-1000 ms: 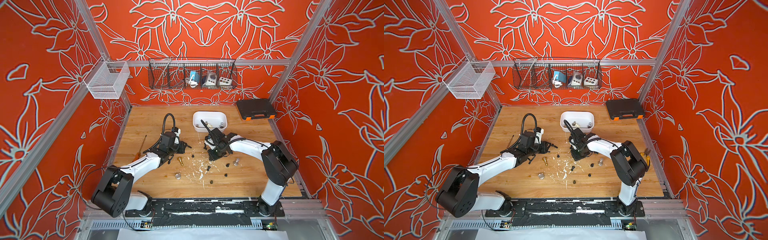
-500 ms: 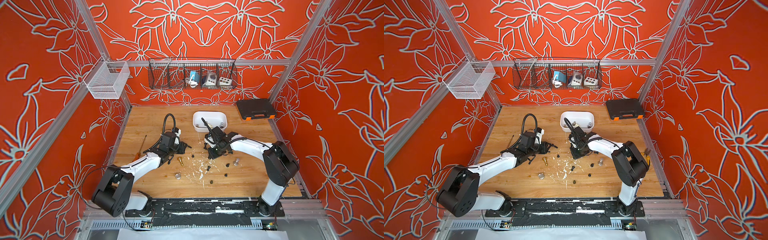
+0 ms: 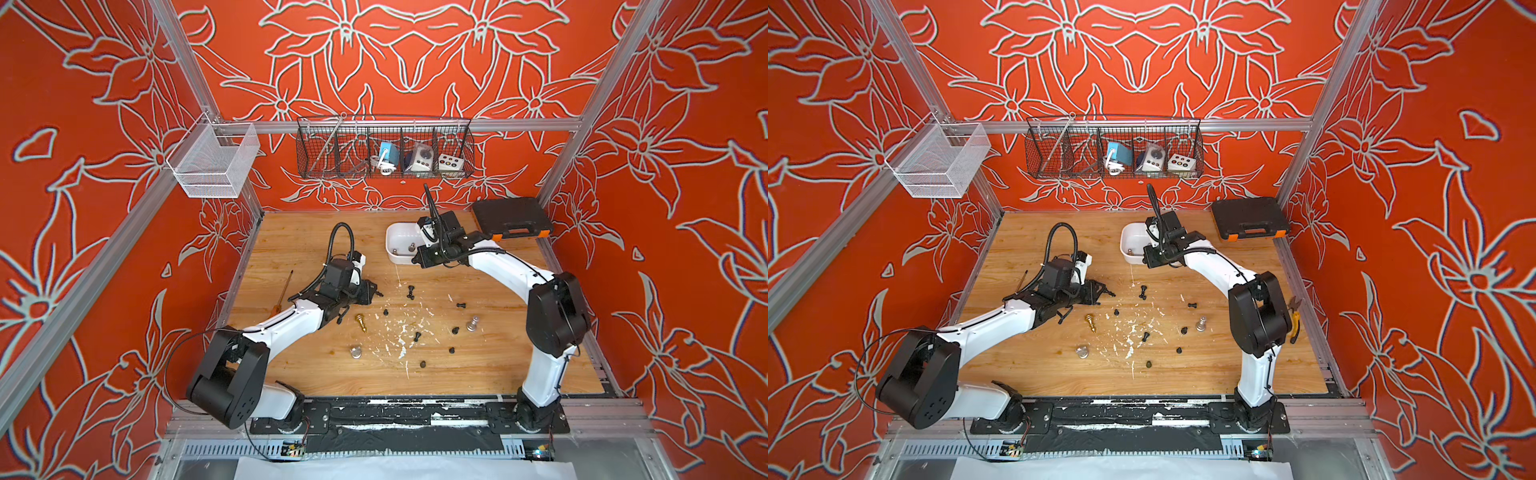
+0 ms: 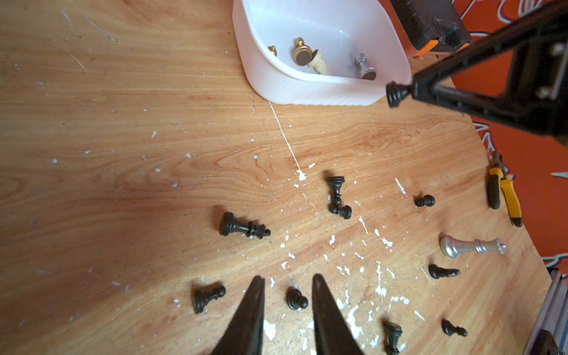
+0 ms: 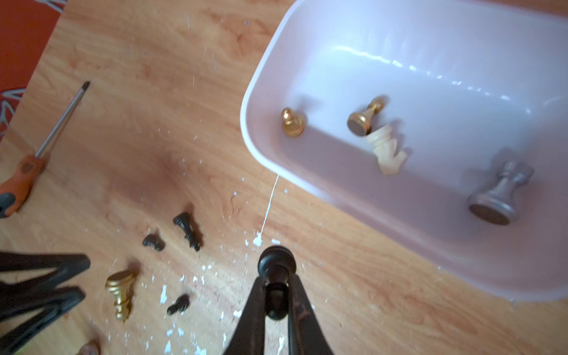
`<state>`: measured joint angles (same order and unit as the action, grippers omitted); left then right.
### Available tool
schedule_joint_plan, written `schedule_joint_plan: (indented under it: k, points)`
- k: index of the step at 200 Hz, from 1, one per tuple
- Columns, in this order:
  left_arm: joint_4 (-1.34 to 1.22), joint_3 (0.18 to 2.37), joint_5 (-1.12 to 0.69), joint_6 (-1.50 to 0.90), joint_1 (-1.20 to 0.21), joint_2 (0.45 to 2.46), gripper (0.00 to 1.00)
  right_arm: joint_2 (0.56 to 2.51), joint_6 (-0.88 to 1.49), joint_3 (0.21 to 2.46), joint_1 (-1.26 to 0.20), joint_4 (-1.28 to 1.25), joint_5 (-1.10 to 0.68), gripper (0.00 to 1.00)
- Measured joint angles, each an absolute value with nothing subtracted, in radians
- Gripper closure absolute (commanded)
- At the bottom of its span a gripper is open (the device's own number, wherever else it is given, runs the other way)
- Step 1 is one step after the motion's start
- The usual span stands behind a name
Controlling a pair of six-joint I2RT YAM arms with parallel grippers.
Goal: Put the chess pieces into the storage box
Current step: Place the chess piece in the storage box.
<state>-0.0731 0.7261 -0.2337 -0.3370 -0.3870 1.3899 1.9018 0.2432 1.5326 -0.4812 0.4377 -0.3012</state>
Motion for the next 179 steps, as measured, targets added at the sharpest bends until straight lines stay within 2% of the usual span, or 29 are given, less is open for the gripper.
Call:
schedule_joint_plan:
  k: [47,153,179]
  points:
    - [-0.046,0.727,-0.241,-0.331,-0.387,1.383,0.72,2.027,0.326,1.626,-0.435,0.331,-0.303,0.85]
    - [-0.022,0.682,-0.252,-0.339,-0.387,1.312,0.72,2.175,0.622,1.63,-0.412,0.051,-0.272,0.82]
    - [-0.015,0.68,-0.251,-0.339,-0.387,1.308,0.72,2.183,0.657,1.63,-0.412,0.032,-0.27,0.75]
